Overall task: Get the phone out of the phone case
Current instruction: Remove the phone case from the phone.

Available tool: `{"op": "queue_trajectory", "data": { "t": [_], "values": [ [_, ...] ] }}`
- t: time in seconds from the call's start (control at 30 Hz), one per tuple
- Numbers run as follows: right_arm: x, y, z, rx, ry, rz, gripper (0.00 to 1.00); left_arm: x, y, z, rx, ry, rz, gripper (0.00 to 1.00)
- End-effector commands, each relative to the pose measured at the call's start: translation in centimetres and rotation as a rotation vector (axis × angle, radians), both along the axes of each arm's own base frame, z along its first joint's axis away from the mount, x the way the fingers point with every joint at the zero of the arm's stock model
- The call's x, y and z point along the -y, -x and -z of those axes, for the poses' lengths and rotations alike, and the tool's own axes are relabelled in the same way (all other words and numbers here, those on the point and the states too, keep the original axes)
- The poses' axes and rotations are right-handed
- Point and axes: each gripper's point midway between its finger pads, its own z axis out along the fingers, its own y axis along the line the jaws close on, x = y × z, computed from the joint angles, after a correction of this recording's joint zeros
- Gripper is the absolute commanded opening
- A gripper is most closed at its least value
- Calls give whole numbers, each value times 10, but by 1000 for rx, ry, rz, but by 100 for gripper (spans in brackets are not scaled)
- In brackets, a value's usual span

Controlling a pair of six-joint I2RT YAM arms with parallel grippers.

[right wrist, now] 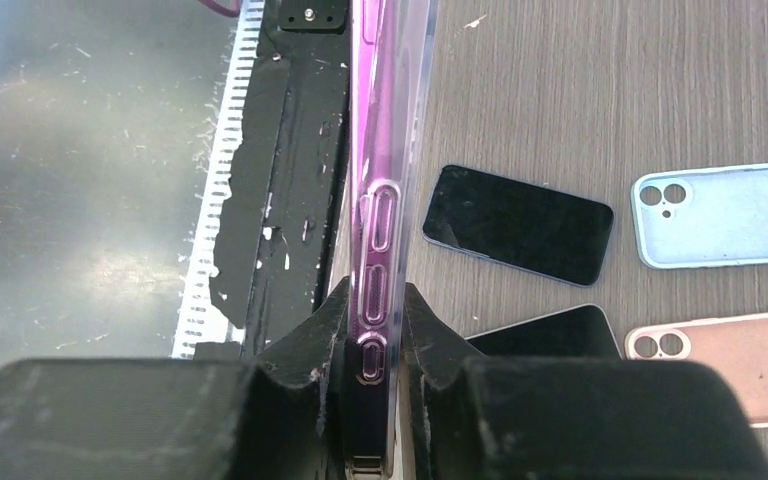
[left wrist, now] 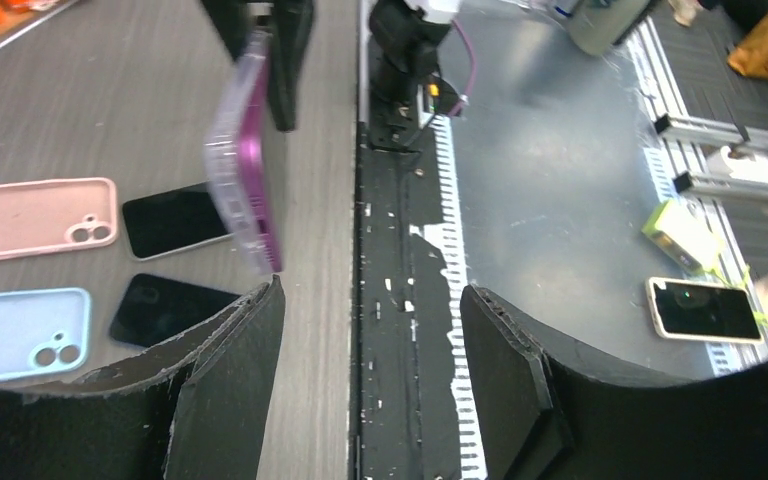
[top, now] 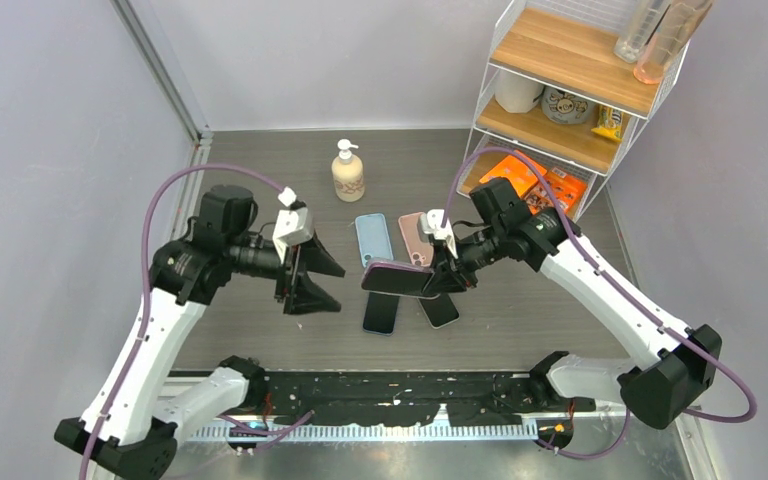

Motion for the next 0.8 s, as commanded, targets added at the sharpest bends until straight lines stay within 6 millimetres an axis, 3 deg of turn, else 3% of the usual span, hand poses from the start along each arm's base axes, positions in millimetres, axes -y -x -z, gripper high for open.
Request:
{"op": "queue_trajectory", "data": {
  "t": [0.0, 0.33, 0.77],
  "values": [
    [-12, 1, -37, 21, -116, -50, 5, 10, 8, 6, 2, 4, 55, 71],
    [-13, 1, -34, 3, -113, -51, 5, 29, -3, 8, -61, 19, 53, 69],
    [-14, -3, -31, 1, -108, -23, 5, 34, -5, 7, -102, 35, 63, 67]
  ]
}}
